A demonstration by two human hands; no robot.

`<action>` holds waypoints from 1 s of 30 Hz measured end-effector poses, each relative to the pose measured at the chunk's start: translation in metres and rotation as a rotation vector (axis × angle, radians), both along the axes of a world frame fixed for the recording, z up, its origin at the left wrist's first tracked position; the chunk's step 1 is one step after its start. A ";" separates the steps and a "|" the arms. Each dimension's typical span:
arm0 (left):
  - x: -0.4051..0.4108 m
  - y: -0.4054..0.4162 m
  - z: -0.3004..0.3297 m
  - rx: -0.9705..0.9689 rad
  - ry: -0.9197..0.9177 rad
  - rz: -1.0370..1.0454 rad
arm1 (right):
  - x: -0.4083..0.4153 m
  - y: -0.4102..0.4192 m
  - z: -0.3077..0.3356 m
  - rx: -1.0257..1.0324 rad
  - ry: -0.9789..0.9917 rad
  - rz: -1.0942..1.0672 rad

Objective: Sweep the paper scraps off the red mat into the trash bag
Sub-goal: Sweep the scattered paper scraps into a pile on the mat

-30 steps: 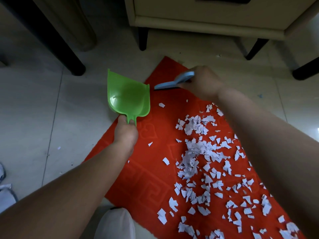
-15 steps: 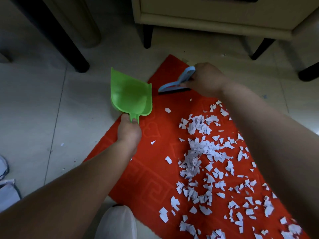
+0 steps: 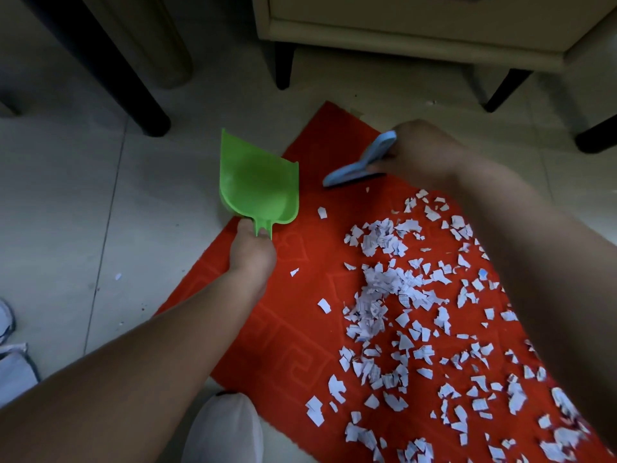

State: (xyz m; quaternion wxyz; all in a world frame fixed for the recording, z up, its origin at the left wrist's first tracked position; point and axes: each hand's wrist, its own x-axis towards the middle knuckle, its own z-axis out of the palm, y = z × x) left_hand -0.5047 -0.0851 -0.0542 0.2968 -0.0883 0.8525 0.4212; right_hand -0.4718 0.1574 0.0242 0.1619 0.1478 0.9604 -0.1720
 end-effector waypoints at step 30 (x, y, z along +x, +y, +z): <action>0.008 -0.005 0.008 0.012 -0.047 -0.021 | 0.043 -0.020 -0.006 0.025 -0.184 -0.010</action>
